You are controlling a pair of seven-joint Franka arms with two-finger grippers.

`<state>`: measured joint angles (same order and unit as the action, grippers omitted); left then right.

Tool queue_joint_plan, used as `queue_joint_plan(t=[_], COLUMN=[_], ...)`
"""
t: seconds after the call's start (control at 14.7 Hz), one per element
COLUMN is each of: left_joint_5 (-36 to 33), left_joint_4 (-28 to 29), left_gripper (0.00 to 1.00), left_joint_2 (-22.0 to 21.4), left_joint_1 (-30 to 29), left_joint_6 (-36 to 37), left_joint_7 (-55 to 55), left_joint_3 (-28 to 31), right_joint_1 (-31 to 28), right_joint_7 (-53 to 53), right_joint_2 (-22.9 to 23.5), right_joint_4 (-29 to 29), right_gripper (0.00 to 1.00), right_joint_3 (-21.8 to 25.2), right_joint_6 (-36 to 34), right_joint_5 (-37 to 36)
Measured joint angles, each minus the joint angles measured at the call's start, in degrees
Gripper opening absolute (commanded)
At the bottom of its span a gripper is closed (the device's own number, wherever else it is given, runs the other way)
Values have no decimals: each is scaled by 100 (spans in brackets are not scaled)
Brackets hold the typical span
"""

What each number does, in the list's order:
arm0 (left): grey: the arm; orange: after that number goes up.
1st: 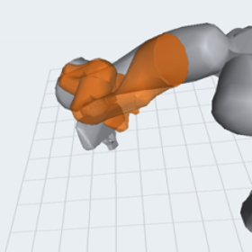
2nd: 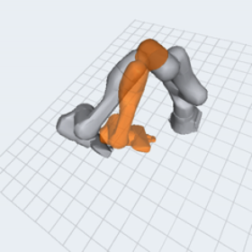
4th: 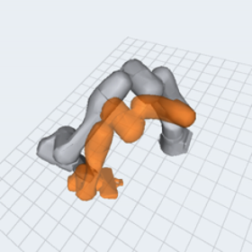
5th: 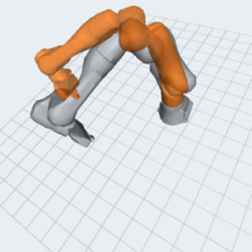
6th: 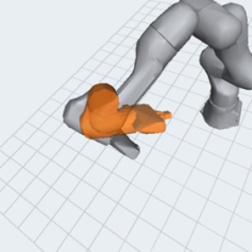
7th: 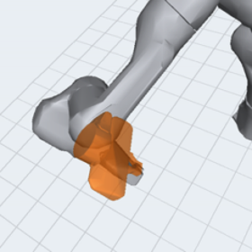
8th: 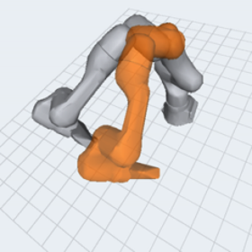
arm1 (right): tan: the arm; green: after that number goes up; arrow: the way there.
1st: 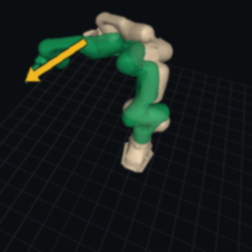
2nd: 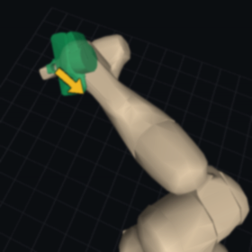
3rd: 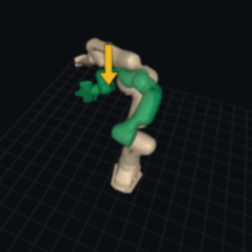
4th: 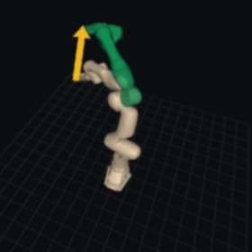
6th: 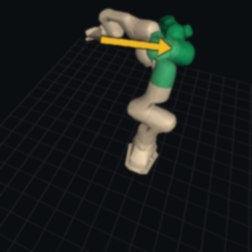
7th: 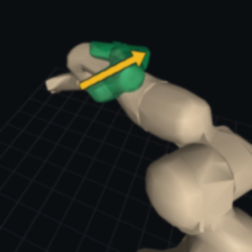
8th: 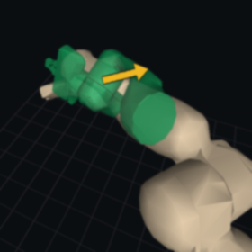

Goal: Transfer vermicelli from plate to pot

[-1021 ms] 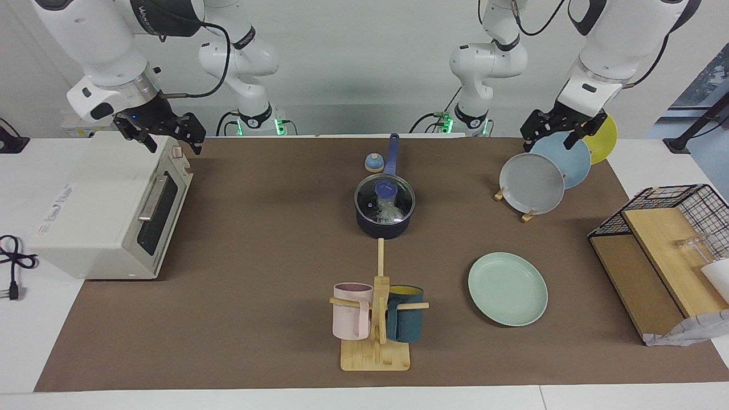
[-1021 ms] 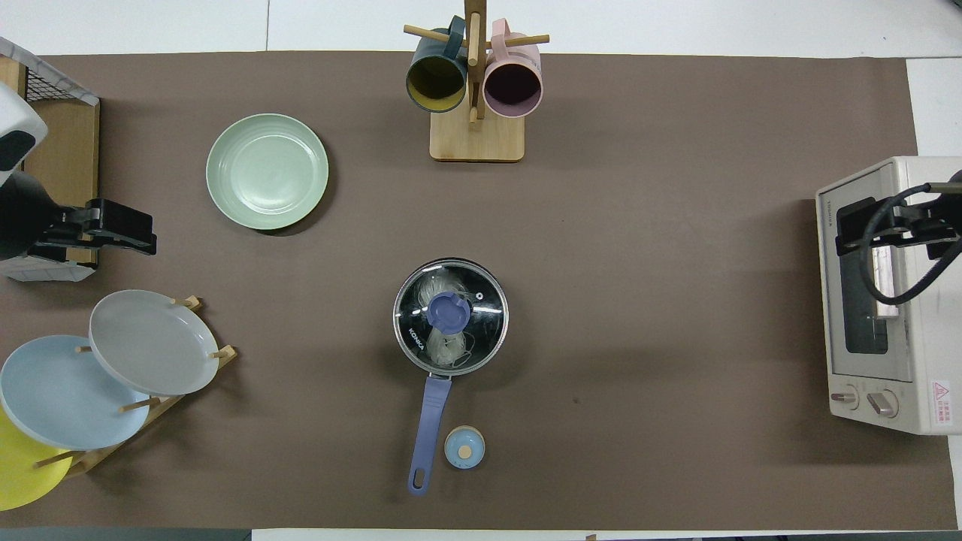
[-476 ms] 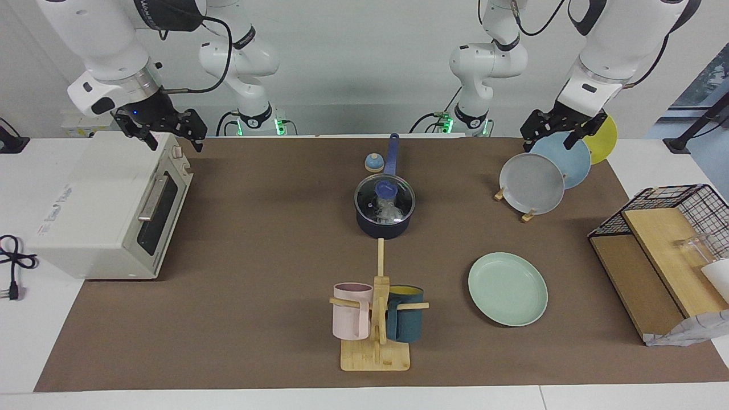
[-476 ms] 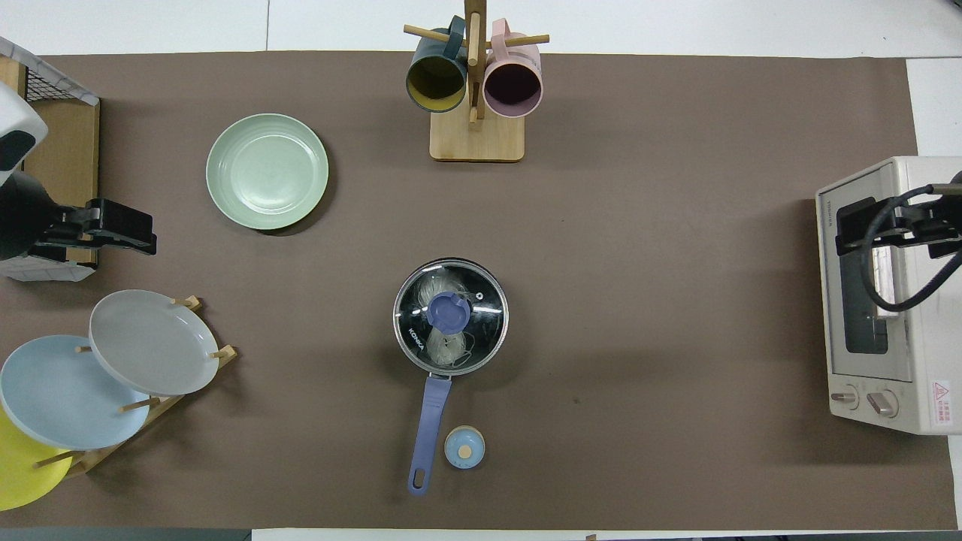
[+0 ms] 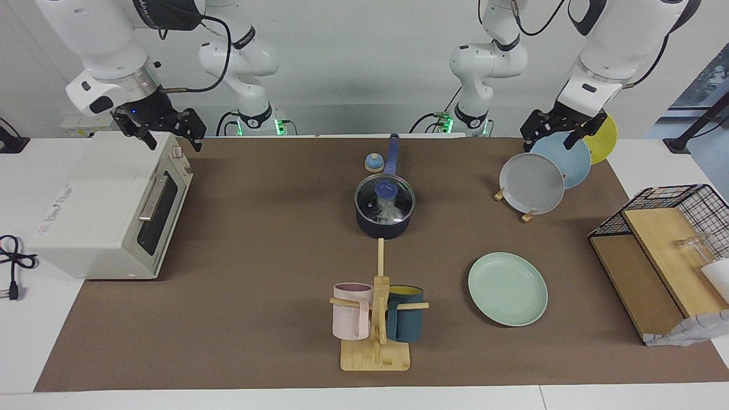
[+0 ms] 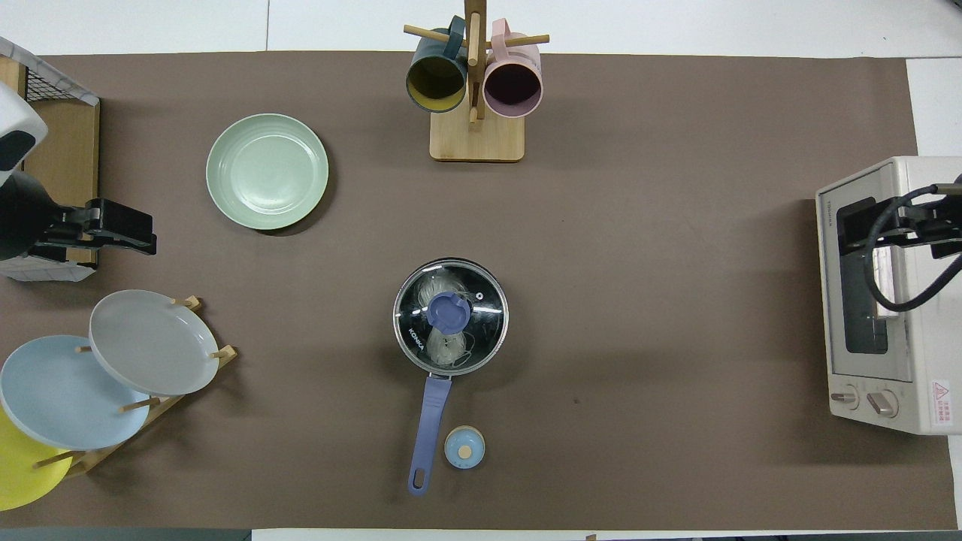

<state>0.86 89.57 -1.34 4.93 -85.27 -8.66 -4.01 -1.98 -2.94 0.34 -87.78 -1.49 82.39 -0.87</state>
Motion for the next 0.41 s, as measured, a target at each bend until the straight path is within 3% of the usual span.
queue_joint_plan(t=[0.41], left_joint_5=[0], left_joint_4=[0], left_gripper=[100], left_joint_2=[0], left_joint_1=[0], left_joint_6=[0], left_joint_7=[0], left_joint_3=[0], right_joint_1=[12], right_joint_7=[0], right_joint_2=[0], right_joint_4=[0], right_gripper=[100], right_joint_3=[-55], right_joint_6=[0], right_joint_5=[0])
